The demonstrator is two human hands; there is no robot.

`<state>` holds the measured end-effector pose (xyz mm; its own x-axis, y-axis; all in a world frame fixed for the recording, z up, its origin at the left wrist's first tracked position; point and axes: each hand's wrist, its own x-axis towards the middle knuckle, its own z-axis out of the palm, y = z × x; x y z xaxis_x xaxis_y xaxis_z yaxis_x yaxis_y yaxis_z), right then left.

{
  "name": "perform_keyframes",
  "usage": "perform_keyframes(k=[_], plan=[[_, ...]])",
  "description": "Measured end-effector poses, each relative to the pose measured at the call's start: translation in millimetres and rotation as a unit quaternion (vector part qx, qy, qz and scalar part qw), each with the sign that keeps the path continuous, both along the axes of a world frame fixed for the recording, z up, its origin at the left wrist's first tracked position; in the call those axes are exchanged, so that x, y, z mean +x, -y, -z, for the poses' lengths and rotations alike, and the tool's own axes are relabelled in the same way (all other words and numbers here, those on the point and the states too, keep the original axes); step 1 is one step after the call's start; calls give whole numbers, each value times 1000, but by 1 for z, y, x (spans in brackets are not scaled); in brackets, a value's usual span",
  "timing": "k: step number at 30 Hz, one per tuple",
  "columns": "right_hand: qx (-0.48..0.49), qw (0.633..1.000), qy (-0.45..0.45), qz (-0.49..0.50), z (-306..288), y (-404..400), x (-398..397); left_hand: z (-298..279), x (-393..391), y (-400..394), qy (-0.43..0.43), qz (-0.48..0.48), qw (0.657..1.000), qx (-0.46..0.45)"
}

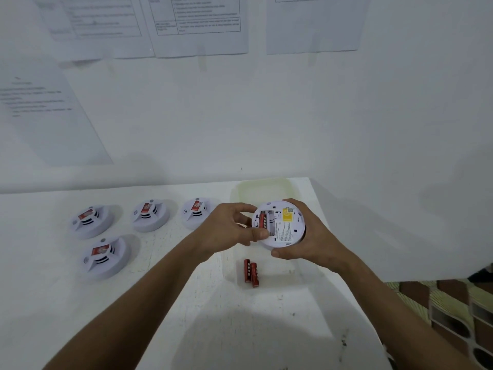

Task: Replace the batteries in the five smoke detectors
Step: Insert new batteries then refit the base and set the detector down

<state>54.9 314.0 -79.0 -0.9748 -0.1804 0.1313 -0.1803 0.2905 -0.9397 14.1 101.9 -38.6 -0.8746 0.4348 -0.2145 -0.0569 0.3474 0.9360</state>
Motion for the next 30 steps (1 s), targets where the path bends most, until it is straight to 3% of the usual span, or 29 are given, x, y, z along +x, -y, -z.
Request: perform_keyframes(k=[13,19,21,22,24,26,30], plan=[[18,1000,-8,-4,-1,-4,-5,2,-4,-12,22,-23,999,35],[14,1000,0,0,0,-11,-4,6,-18,-7,66,27,997,39],[5,1000,0,13,2,-15,-5,11,-29,-7,56,-11,998,32],[-2,1000,2,19,3,-18,-5,15,-36,-7,19,-36,999,-7],[-6,1000,6,23,6,-24,-5,25,-52,-5,-116,-44,977,-171],[-4,1000,10,24,9,-27,-5,34,-66,-7,-195,3,927,-320],[7,1000,14,25,14,-29,-6,48,-79,-24,-250,117,830,-484]])
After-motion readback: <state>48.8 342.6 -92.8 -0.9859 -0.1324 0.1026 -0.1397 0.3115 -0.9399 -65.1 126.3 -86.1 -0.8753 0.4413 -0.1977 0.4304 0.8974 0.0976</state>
